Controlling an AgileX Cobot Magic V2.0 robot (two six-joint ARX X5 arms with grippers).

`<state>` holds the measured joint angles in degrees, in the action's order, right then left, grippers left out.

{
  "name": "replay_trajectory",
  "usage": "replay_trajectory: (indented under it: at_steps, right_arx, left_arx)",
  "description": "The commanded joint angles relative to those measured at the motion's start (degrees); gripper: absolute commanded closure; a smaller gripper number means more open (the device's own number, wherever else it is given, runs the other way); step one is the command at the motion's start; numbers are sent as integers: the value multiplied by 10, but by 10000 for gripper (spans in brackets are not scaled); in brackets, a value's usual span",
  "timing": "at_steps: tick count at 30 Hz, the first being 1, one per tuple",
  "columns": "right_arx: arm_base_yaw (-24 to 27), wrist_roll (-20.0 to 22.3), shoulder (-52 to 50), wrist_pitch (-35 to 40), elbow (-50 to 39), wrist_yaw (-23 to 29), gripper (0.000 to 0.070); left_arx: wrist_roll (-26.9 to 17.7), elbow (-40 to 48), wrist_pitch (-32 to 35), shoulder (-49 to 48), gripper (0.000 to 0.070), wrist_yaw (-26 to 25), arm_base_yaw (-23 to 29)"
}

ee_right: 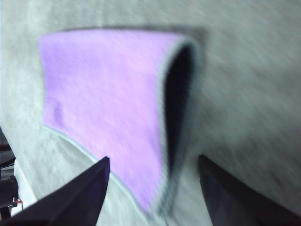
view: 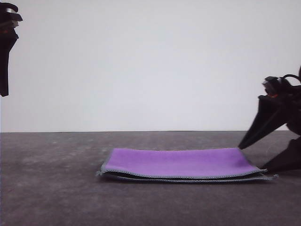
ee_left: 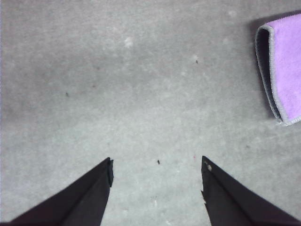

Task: Fold clothes

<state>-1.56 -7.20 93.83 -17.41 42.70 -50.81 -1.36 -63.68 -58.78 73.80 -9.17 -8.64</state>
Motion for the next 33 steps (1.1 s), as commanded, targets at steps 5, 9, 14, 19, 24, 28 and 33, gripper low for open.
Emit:
replay_trajectory:
  at_steps: [5,9,14,19,24,28,33]
  right_arx:
    - [-27,-47,17,48,5,10,470]
    - [-31,-55,17,55,5,18,695]
    - [-31,-55,17,57,5,17,700]
    - [-46,-68,17,81,5,-18,700]
    - [-89,-115,17,139,5,-23,700]
    - [-129,-157,17,192,5,-17,700]
    - [-172,-206,17,250,7,-11,700]
  left_arx:
    - [6,-4,5,3,335,-1,0]
    - [6,-4,5,3,335,-1,0]
    - [6,-4,5,3,336,-1,0]
    - [9,-4,8,3,336,-1,0]
    - [14,-4,12,3,336,-1,-1]
    - [21,-4,12,3,335,-1,-1]
    - [21,-4,12,3,335,-1,-1]
